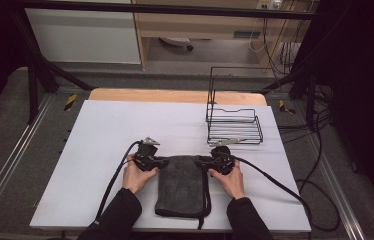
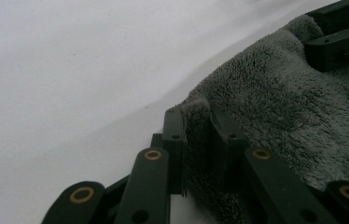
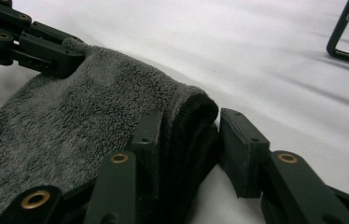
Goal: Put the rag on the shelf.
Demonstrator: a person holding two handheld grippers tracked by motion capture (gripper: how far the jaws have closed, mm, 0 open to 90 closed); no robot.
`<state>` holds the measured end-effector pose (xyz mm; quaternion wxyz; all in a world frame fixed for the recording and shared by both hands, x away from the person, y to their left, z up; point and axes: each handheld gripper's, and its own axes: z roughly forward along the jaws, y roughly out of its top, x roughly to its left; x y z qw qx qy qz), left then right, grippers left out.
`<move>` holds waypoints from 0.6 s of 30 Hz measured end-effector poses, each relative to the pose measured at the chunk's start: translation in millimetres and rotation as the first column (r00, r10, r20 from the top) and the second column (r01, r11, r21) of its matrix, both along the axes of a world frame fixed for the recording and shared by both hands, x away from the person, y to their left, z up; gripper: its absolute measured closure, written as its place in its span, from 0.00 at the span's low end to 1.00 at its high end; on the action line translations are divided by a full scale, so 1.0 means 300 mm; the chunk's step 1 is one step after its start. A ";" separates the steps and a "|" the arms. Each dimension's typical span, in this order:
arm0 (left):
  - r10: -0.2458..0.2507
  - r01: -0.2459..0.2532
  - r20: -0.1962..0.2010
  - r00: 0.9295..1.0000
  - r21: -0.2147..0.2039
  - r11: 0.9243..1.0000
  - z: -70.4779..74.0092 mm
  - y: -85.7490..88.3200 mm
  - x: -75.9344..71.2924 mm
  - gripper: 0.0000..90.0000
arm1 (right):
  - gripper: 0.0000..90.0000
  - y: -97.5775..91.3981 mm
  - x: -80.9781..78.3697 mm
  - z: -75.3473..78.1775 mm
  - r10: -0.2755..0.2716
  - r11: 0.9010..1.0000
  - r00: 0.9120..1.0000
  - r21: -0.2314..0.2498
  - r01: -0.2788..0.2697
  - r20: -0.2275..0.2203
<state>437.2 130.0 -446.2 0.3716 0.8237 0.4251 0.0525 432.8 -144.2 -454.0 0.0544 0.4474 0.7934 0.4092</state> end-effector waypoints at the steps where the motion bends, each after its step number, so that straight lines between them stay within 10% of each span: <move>1: -0.001 0.001 -0.001 1.000 0.001 1.000 0.001 0.000 -0.001 0.86 | 0.71 -0.002 0.001 -0.001 0.002 1.000 1.000 0.006 -0.002 -0.007; 18: -0.008 0.008 -0.004 1.000 -0.042 0.999 0.027 0.024 -0.006 0.89 | 0.88 -0.010 -0.011 0.026 0.011 0.999 0.999 0.052 -0.009 -0.034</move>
